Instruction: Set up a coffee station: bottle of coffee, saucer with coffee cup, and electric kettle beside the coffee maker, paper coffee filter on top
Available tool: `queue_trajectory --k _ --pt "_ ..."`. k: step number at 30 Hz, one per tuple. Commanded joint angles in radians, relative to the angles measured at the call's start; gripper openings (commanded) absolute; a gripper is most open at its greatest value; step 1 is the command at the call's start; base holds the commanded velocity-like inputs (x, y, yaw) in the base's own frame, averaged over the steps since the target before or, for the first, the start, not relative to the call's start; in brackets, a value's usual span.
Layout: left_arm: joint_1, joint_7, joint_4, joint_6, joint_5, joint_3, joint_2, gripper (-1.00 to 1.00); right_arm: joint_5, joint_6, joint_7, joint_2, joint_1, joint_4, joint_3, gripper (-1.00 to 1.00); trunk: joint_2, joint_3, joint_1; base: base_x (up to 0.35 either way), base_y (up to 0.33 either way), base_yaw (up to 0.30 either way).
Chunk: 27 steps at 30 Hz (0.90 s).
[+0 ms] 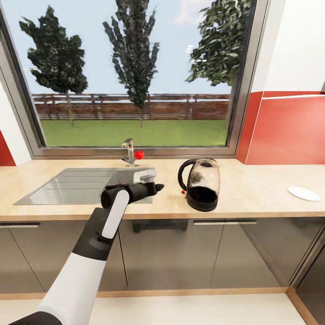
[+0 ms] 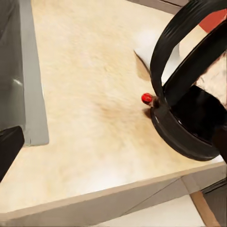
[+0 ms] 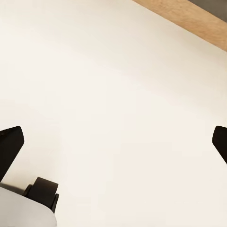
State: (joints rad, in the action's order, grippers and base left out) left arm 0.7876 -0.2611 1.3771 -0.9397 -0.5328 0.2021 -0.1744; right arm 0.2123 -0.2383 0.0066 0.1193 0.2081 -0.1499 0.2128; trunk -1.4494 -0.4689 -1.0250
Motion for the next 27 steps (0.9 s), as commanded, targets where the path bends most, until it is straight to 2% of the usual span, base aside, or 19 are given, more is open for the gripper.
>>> queue_trajectory --k 1,3,4,6,8,13,17,19,22,24,27 --pt "0.001 -0.010 0.002 -0.010 0.006 0.000 0.000 1.00 0.005 -0.003 0.000 0.000 0.001 0.000 0.000 1.00 -0.001 -0.001 0.000 0.000 0.000 0.000" --pt "0.001 -0.011 0.003 -0.025 0.038 0.000 0.000 1.00 0.005 -0.003 0.001 0.000 0.001 0.000 0.000 1.00 -0.001 -0.001 0.000 0.000 0.000 0.000" --pt "0.001 -0.011 0.004 -0.039 0.074 0.000 0.000 1.00 0.005 -0.003 0.001 0.000 0.001 0.000 0.000 1.00 -0.001 -0.001 0.000 0.000 0.000 0.000" --pt "0.001 -0.011 0.007 -0.048 0.119 0.000 0.000 1.00 0.005 -0.003 0.001 -0.001 0.001 0.000 0.000 1.00 -0.001 -0.001 0.000 0.000 0.000 0.000" --pt "0.001 -0.011 0.009 -0.051 0.147 0.001 0.000 1.00 0.005 -0.003 0.001 -0.001 0.001 0.000 0.000 1.00 -0.001 -0.001 0.000 0.000 0.000 0.000" --pt "0.001 -0.011 0.009 -0.054 0.169 0.006 0.000 1.00 0.005 -0.003 0.001 -0.001 0.001 0.001 0.000 1.00 -0.001 -0.001 0.000 0.000 0.000 0.000" --pt "0.001 -0.012 0.009 -0.054 0.173 0.034 0.000 1.00 0.005 -0.003 0.000 -0.001 0.001 0.001 0.000 1.00 -0.001 -0.001 0.000 0.000 0.000 0.000" --pt "0.001 -0.012 0.009 -0.054 0.174 0.051 0.000 1.00 0.005 -0.003 0.001 -0.001 0.001 0.000 0.000 1.00 -0.001 -0.001 0.000 0.000 0.000 0.000" --pt "0.001 -0.012 0.009 -0.054 0.176 0.116 0.000 1.00 0.005 -0.003 0.000 -0.001 0.001 0.001 0.000 1.00 -0.001 -0.001 0.000 0.000 0.000 0.000" --pt "0.001 -0.012 0.009 -0.054 0.201 0.157 0.000 1.00 0.005 -0.003 0.000 -0.001 0.001 0.001 0.000 1.00 -0.001 -0.001 0.000 0.000 0.000 0.000" --pt "0.001 -0.011 0.010 -0.054 0.254 0.189 0.000 1.00 0.005 -0.003 0.000 -0.001 0.001 0.001 0.000 1.00 -0.001 -0.001 0.000 0.000 0.000 0.000"
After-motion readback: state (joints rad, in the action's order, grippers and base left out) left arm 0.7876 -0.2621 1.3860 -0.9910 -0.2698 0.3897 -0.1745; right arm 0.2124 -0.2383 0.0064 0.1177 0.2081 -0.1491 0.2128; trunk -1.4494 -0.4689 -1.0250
